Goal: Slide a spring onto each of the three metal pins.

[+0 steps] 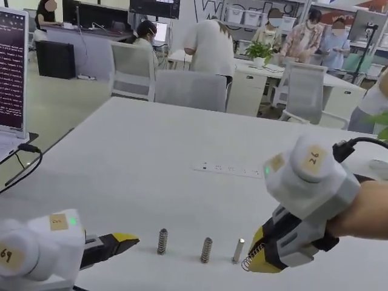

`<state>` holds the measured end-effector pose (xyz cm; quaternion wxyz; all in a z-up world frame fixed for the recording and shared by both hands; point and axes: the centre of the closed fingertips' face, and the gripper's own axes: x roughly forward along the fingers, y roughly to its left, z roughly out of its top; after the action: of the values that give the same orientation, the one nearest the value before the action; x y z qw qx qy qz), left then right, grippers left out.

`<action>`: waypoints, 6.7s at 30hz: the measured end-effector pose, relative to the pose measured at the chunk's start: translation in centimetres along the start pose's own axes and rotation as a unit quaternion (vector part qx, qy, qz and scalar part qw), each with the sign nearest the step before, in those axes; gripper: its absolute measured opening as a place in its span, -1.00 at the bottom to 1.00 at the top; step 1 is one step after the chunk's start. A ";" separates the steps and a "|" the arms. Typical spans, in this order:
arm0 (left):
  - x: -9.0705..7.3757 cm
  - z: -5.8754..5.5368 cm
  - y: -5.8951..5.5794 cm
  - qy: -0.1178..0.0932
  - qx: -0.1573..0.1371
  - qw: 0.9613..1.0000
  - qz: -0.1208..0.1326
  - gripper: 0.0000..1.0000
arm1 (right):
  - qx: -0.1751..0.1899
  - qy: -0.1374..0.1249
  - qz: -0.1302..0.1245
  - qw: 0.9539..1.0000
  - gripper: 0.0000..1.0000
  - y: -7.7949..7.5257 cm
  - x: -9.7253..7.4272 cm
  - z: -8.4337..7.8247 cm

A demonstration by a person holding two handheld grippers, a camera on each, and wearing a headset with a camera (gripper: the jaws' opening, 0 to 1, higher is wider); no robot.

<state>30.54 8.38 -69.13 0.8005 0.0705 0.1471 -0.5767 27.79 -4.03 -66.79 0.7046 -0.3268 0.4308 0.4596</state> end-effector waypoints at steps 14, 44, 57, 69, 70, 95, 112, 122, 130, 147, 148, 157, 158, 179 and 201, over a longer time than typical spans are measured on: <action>0.1 -0.9 -0.1 0.006 0.002 1.000 0.006 0.54 | -0.001 0.023 -0.018 1.000 -0.83 -3.1 -1.1 -0.4; -0.7 -2.9 2.0 0.042 0.036 0.997 0.057 0.82 | -0.003 0.050 -0.022 0.998 -0.83 -7.8 0.4 -0.5; -0.7 -3.2 2.0 0.053 0.056 0.996 0.054 0.84 | 0.000 0.075 -0.006 0.997 -0.83 -9.2 2.3 -1.1; -0.4 -3.4 2.1 0.062 0.073 0.994 0.051 0.81 | 0.003 0.100 0.012 0.995 -0.83 -10.2 4.2 -2.3; -0.4 -3.4 2.1 0.062 0.074 0.994 0.052 0.81 | 0.005 0.099 0.014 0.995 -0.83 -10.2 4.3 -2.3; -0.7 -3.2 2.5 0.063 0.077 0.993 0.058 0.79 | 0.013 0.107 0.031 0.994 -0.83 -10.3 6.3 -2.9; -0.8 -3.4 2.5 0.065 0.075 0.994 0.055 0.74 | 0.011 0.109 0.034 0.993 -0.83 -10.1 6.7 -3.1; -0.8 -3.4 2.6 0.066 0.075 0.994 0.055 0.73 | 0.009 0.112 0.036 0.993 -0.83 -10.2 7.0 -3.3; -0.8 -3.4 2.5 0.067 0.075 0.994 0.053 0.72 | 0.011 0.113 0.038 0.993 -0.83 -10.1 7.5 -3.4; -0.9 -3.5 2.5 0.069 0.074 0.993 0.052 0.70 | 0.020 0.117 0.049 0.992 -0.83 -9.5 9.4 -4.2; -0.9 -3.5 2.5 0.069 0.074 0.993 0.052 0.70 | 0.019 0.118 0.049 0.992 -0.83 -9.5 9.5 -4.3; -0.9 -3.6 2.5 0.070 0.073 0.993 0.053 0.69 | 0.017 0.127 0.052 0.990 -0.83 -9.2 10.1 -4.7; -0.9 -3.6 2.6 0.070 0.074 0.993 0.054 0.69 | 0.018 0.128 0.053 0.990 -0.83 -9.1 10.2 -4.8; -0.9 -3.6 2.5 0.071 0.071 0.994 0.052 0.65 | 0.029 0.124 0.055 0.990 -0.82 -8.5 11.3 -5.7; -0.9 -3.5 2.5 0.073 0.072 0.993 0.050 0.64 | 0.037 0.112 0.048 0.992 -0.63 -8.6 11.5 -5.7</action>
<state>32.09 11.01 -72.35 0.8082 0.1772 0.1600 -0.5384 36.39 -7.79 -79.00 0.6403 -0.3291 0.5390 0.4372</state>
